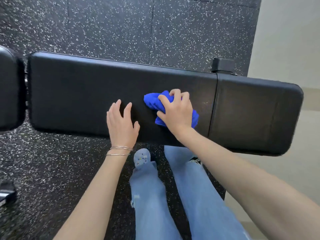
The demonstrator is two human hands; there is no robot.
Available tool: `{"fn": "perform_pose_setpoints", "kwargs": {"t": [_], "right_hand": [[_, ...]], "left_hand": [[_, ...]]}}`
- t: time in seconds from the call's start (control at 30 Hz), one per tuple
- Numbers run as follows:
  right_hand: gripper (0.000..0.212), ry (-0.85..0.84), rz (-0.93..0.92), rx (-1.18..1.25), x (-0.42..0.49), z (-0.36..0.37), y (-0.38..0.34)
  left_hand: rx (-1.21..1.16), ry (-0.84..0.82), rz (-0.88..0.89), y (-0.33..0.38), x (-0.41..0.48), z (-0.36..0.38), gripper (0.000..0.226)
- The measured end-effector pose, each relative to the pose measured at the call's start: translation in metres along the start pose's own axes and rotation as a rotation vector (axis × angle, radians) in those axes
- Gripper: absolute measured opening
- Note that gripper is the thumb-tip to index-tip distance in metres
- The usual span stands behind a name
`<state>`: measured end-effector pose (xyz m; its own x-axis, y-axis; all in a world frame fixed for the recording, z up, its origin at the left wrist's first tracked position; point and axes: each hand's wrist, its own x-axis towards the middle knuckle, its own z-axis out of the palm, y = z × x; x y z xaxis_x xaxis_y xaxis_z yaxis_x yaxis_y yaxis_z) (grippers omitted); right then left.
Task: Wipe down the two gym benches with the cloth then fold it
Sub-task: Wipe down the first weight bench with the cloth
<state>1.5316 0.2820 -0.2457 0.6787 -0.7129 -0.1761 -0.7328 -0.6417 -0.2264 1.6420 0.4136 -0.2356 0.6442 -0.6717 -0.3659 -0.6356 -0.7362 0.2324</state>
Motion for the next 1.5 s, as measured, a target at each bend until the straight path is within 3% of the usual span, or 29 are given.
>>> {"fn": "perform_pose_setpoints", "kwargs": {"t": [0.27,0.33,0.43,0.5,0.63,0.73,0.87,1.1,1.2,1.5], "right_hand": [[0.027,-0.102,-0.559,-0.009,-0.095,0.015,-0.002],[0.029,-0.075,-0.409,0.078,-0.090,0.004,0.006],[0.032,0.097,0.106,0.257,-0.046,-0.018,-0.001],[0.032,0.137,0.298,0.268,-0.003,-0.026,-0.005],[0.039,-0.086,0.446,0.170,0.062,-0.022,-0.031],[0.048,-0.101,0.382,0.016,0.050,-0.006,-0.053],[0.048,-0.107,0.030,-0.066,-0.017,0.018,-0.066],[0.039,-0.339,-0.203,-0.147,-0.092,0.014,-0.066],[0.037,-0.358,-0.175,-0.140,-0.115,-0.010,-0.059],[0.041,-0.150,-0.076,-0.074,-0.158,-0.162,-0.067]], "left_hand": [[-0.050,-0.026,-0.016,-0.043,-0.071,-0.005,0.056],[-0.062,-0.039,-0.008,-0.048,-0.081,-0.007,0.057],[-0.040,-0.065,0.004,-0.060,-0.091,-0.006,0.060],[-0.039,-0.088,0.018,-0.066,-0.097,-0.003,0.062],[-0.052,-0.107,0.026,-0.073,-0.105,0.002,0.064],[-0.052,-0.113,0.043,-0.082,-0.106,0.006,0.066],[-0.019,-0.133,0.037,-0.094,-0.106,0.003,0.069],[0.083,-0.247,0.116,-0.086,-0.117,-0.017,0.072],[0.097,-0.263,0.146,-0.074,-0.126,-0.037,0.072],[0.185,-0.065,0.356,-0.015,-0.148,-0.152,0.055]]}}
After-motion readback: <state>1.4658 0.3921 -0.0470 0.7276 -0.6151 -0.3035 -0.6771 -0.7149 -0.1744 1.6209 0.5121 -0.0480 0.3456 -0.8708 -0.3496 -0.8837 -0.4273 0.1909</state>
